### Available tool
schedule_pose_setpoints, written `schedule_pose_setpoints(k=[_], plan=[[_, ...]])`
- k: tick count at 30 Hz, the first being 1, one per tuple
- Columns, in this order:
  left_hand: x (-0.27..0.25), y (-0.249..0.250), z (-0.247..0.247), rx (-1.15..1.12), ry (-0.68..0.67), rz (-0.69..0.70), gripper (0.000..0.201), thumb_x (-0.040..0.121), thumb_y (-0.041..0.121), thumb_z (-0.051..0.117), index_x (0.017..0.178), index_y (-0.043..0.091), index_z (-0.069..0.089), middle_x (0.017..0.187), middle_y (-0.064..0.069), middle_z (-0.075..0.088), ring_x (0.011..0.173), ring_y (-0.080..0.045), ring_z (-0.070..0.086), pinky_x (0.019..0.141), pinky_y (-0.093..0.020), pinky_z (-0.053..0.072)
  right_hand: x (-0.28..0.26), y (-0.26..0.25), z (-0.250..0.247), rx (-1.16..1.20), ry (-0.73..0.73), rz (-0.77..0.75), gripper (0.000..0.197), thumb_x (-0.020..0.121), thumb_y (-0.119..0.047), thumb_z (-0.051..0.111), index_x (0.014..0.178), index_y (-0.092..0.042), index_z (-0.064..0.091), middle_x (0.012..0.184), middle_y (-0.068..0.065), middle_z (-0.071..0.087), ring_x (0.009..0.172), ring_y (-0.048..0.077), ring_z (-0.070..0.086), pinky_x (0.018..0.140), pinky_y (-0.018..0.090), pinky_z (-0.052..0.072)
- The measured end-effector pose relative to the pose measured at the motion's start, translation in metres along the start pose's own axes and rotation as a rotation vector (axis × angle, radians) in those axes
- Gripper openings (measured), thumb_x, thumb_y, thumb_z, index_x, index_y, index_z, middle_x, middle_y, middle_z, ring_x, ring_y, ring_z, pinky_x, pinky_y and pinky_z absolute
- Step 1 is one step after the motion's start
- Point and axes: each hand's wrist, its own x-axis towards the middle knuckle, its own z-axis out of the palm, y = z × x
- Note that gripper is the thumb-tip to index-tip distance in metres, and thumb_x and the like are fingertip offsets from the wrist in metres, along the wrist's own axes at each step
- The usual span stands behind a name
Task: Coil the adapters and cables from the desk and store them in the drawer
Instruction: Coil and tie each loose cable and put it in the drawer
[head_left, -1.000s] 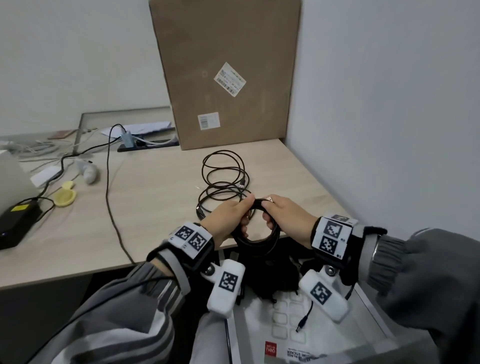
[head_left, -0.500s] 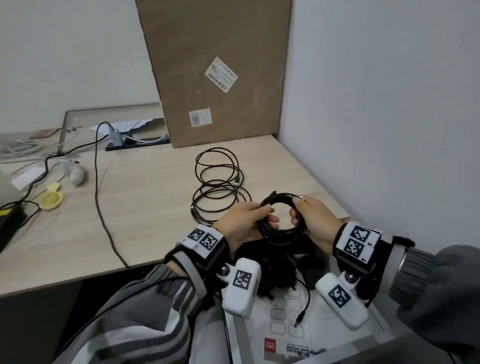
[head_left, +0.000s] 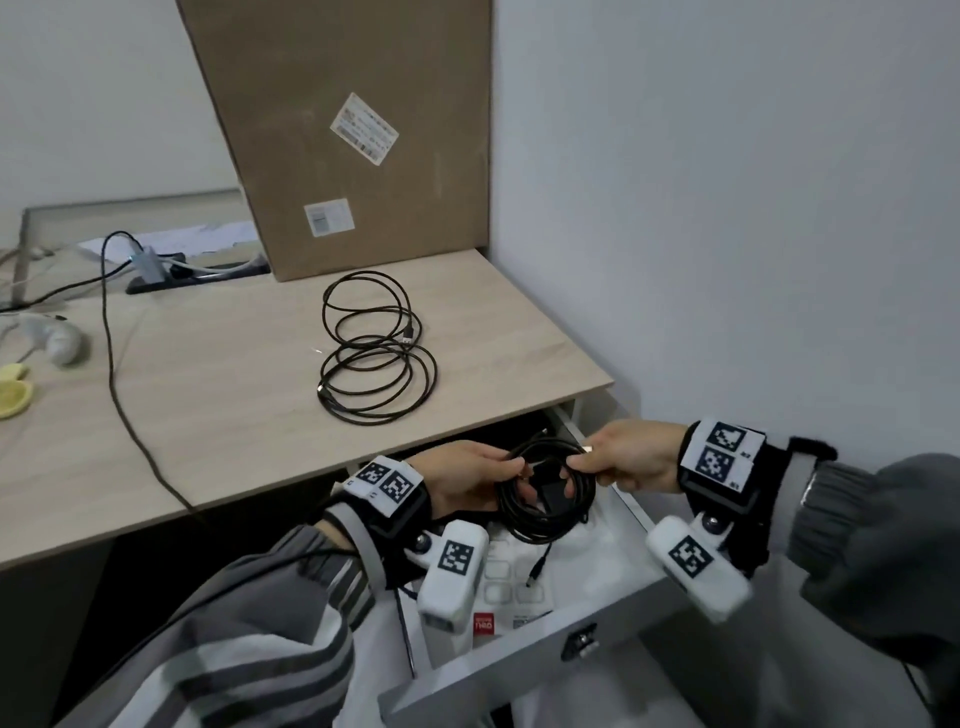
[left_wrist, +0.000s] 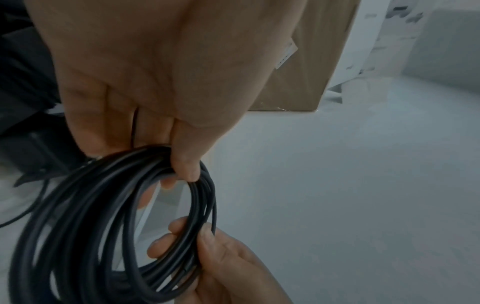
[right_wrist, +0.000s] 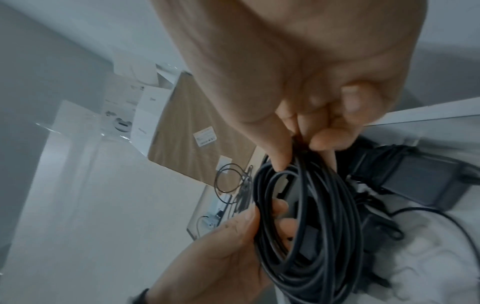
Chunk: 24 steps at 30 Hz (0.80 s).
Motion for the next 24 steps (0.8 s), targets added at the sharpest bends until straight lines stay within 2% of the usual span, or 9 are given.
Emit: schedule_pose_setpoints(k=[3, 7, 10, 13, 16, 18, 20, 22, 24], plan=[[0.010, -0.015, 0.006, -0.015, -0.010, -0.093, 0.013, 0.097, 0.008, 0.051, 0.093, 0.005, 0.064, 0.077, -0.005, 0.071, 0.068, -0.009, 0.069, 0.063, -0.019, 0.056, 0.010, 0.015, 0.001, -0.077, -0.058, 0.114, 0.014, 0.093, -0.022, 0.059, 0.087, -0.009, 0.063, 0.092, 0.015, 0.061, 0.058, 0.010, 0.037, 0.045, 0.017, 0.025], [0.026, -0.034, 0.007, -0.013, 0.018, -0.142, 0.014, 0.096, 0.005, 0.051, 0.087, 0.003, 0.061, 0.064, -0.002, 0.068, 0.059, -0.009, 0.066, 0.063, -0.021, 0.057, 0.018, 0.025, 0.005, -0.048, -0.083, 0.185, 0.013, 0.096, -0.011, 0.053, 0.084, -0.008, 0.059, 0.076, 0.003, 0.070, 0.053, 0.006, 0.043, 0.043, 0.013, 0.029], [0.039, -0.044, 0.005, -0.015, 0.041, -0.184, 0.013, 0.095, 0.004, 0.053, 0.086, 0.002, 0.062, 0.063, -0.004, 0.067, 0.057, -0.011, 0.066, 0.064, -0.026, 0.057, 0.026, 0.031, 0.006, -0.075, -0.114, 0.214, 0.012, 0.094, -0.010, 0.056, 0.083, -0.008, 0.058, 0.081, 0.005, 0.070, 0.053, 0.005, 0.046, 0.043, 0.013, 0.031], [0.052, -0.050, 0.003, 0.019, 0.057, -0.212, 0.013, 0.095, 0.003, 0.054, 0.085, 0.003, 0.063, 0.064, -0.005, 0.067, 0.064, -0.015, 0.064, 0.083, -0.034, 0.054, 0.032, 0.033, 0.004, -0.093, -0.097, 0.262, 0.005, 0.091, -0.009, 0.060, 0.086, -0.008, 0.059, 0.085, 0.007, 0.067, 0.054, 0.006, 0.052, 0.044, 0.014, 0.033], [0.065, -0.055, 0.002, 0.071, 0.058, -0.242, 0.011, 0.094, 0.004, 0.056, 0.085, 0.004, 0.062, 0.064, -0.005, 0.066, 0.072, -0.019, 0.061, 0.093, -0.039, 0.048, 0.036, 0.031, 0.000, -0.165, -0.111, 0.317, 0.013, 0.088, -0.018, 0.065, 0.092, -0.006, 0.062, 0.082, 0.005, 0.067, 0.064, 0.008, 0.057, 0.056, 0.016, 0.039], [0.071, -0.057, 0.003, 0.129, 0.057, -0.273, 0.012, 0.093, 0.005, 0.059, 0.082, 0.004, 0.063, 0.070, -0.008, 0.066, 0.080, -0.024, 0.061, 0.092, -0.041, 0.049, 0.038, 0.031, -0.005, -0.263, -0.063, 0.326, 0.035, 0.084, -0.029, 0.071, 0.106, -0.002, 0.063, 0.091, 0.007, 0.068, 0.079, 0.014, 0.058, 0.074, 0.022, 0.047], [0.079, -0.059, 0.006, 0.242, 0.064, -0.304, 0.011, 0.090, 0.010, 0.064, 0.081, 0.004, 0.066, 0.083, -0.012, 0.066, 0.087, -0.028, 0.060, 0.088, -0.040, 0.049, 0.037, 0.028, -0.009, -0.312, 0.014, 0.284, 0.047, 0.082, -0.033, 0.072, 0.118, -0.005, 0.059, 0.107, 0.005, 0.064, 0.099, 0.015, 0.059, 0.087, 0.028, 0.051], [0.087, -0.061, 0.011, 0.391, 0.078, -0.335, 0.020, 0.088, 0.020, 0.069, 0.090, 0.001, 0.066, 0.092, -0.014, 0.065, 0.094, -0.032, 0.063, 0.087, -0.038, 0.050, 0.031, 0.022, -0.011, -0.287, 0.055, 0.215, 0.048, 0.086, -0.031, 0.068, 0.125, -0.007, 0.055, 0.124, 0.003, 0.057, 0.112, 0.015, 0.055, 0.094, 0.032, 0.051], [0.096, -0.063, 0.014, 0.512, 0.071, -0.381, 0.038, 0.085, 0.030, 0.071, 0.104, -0.002, 0.064, 0.101, -0.016, 0.067, 0.099, -0.035, 0.065, 0.091, -0.037, 0.051, 0.024, 0.014, -0.011, -0.270, 0.069, 0.163, 0.044, 0.090, -0.029, 0.063, 0.128, -0.007, 0.054, 0.128, 0.002, 0.054, 0.115, 0.015, 0.054, 0.094, 0.032, 0.049]])
